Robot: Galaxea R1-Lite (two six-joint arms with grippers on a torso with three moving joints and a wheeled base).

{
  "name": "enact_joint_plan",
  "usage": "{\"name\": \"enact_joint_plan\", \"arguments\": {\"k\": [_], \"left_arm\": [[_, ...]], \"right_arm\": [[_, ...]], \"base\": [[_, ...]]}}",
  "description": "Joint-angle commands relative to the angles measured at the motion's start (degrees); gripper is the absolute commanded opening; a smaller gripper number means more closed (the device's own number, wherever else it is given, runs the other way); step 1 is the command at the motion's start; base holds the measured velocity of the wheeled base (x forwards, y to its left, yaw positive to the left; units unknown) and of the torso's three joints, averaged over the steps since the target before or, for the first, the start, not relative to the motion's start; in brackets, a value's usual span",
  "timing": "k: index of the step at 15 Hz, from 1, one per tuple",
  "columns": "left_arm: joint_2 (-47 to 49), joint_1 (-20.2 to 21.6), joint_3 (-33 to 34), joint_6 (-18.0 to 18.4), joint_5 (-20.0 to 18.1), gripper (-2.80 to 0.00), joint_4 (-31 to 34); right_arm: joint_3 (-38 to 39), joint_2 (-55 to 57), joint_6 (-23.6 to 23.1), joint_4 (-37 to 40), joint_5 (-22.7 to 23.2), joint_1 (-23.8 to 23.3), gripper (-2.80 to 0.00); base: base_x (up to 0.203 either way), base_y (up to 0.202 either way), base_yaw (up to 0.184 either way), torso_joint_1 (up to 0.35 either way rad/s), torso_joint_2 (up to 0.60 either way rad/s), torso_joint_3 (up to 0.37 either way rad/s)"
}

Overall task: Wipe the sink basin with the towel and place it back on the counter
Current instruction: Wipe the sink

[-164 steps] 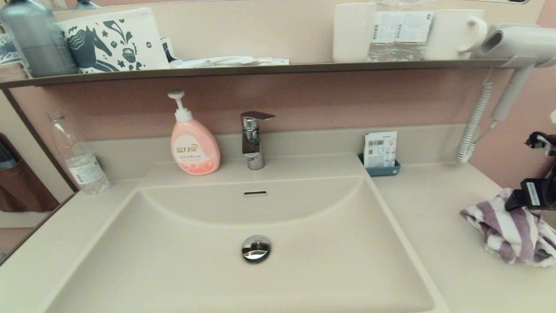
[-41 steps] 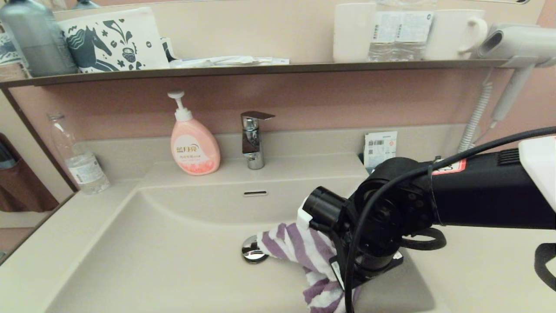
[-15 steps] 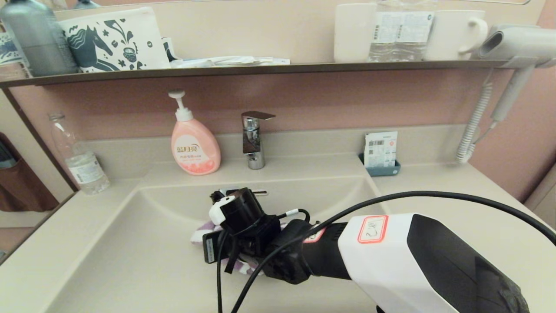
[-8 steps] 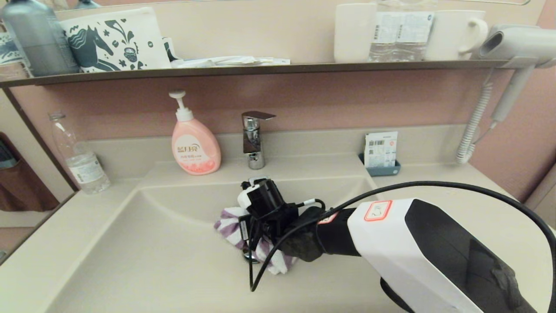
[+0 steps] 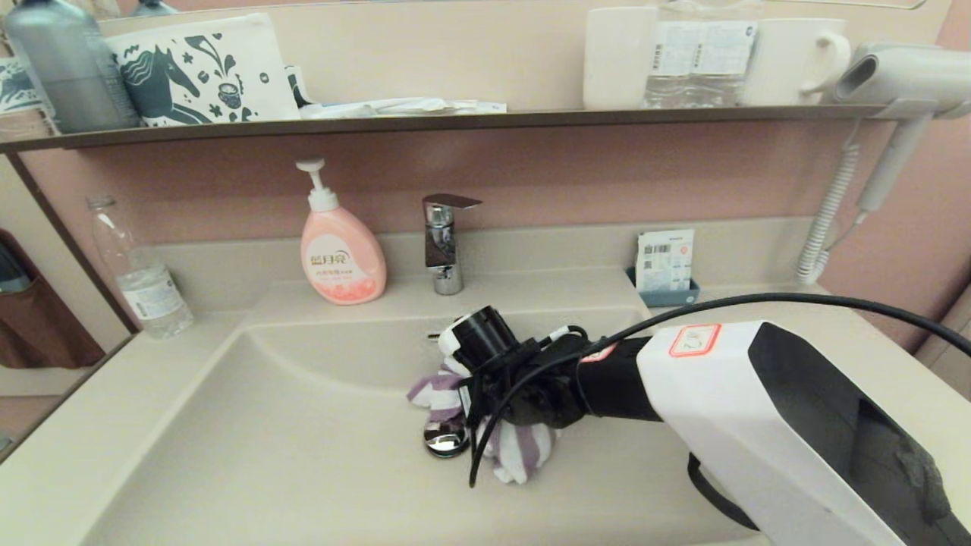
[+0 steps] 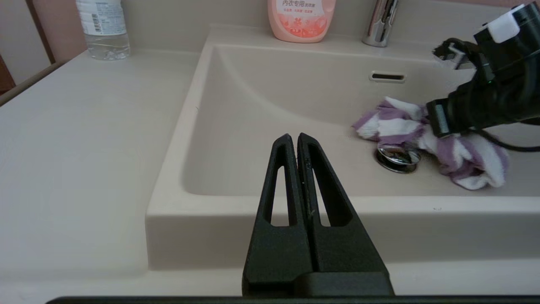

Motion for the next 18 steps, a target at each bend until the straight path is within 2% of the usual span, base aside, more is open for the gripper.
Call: {"name": "enact_joint_plan", "arguments": {"k": [1, 4, 6, 7, 9, 11, 13, 14, 18], "left_arm": [[0.0, 0.0, 0.0, 0.0, 0.0, -2.8, -0.1], [0.0, 0.0, 0.0, 0.0, 0.0, -2.8, -0.1], [0.0, 0.0, 0.0, 0.0, 0.0, -2.8, -0.1], [0.0, 0.0, 0.0, 0.0, 0.0, -2.8, -0.1], [0.0, 0.0, 0.0, 0.0, 0.0, -2.8, -0.1], [0.0, 0.0, 0.0, 0.0, 0.0, -2.8, -0.1], [0.0, 0.0, 0.0, 0.0, 0.0, -2.8, -0.1], [0.0, 0.0, 0.0, 0.0, 0.0, -2.8, -0.1], [0.0, 0.0, 0.0, 0.0, 0.0, -2.8, -0.1]], "right_arm": [[0.4, -1.9, 1.0, 3.6, -0.6, -0.1, -2.8], [0.5, -3.7, 5.0, 16.6, -1.8, -0.1, -2.8], [0.5, -5.6, 9.5, 25.3, -1.7, 0.9, -2.8], [0.5, -6.5, 10.3, 28.1, -0.7, 1.7, -2.8], [0.4, -7.4, 10.4, 31.7, 5.3, 3.5, -2.8], [0.2, -7.7, 10.4, 32.5, 10.7, 5.6, -2.8], [0.2, -9.6, 10.3, 31.3, 19.2, 7.0, -2.8], [0.1, -11.1, 10.2, 29.9, 21.0, 7.5, -2.8], [0.4, -19.2, 10.3, 29.2, 21.8, 7.5, -2.8]], "base": [[0.0, 0.0, 0.0, 0.0, 0.0, 0.0], [0.0, 0.0, 0.0, 0.0, 0.0, 0.0], [0.0, 0.0, 0.0, 0.0, 0.0, 0.0], [0.0, 0.0, 0.0, 0.0, 0.0, 0.0], [0.0, 0.0, 0.0, 0.0, 0.0, 0.0], [0.0, 0.0, 0.0, 0.0, 0.0, 0.0], [0.0, 0.0, 0.0, 0.0, 0.0, 0.0], [0.0, 0.0, 0.0, 0.0, 0.0, 0.0], [0.0, 0.0, 0.0, 0.0, 0.0, 0.0]]}}
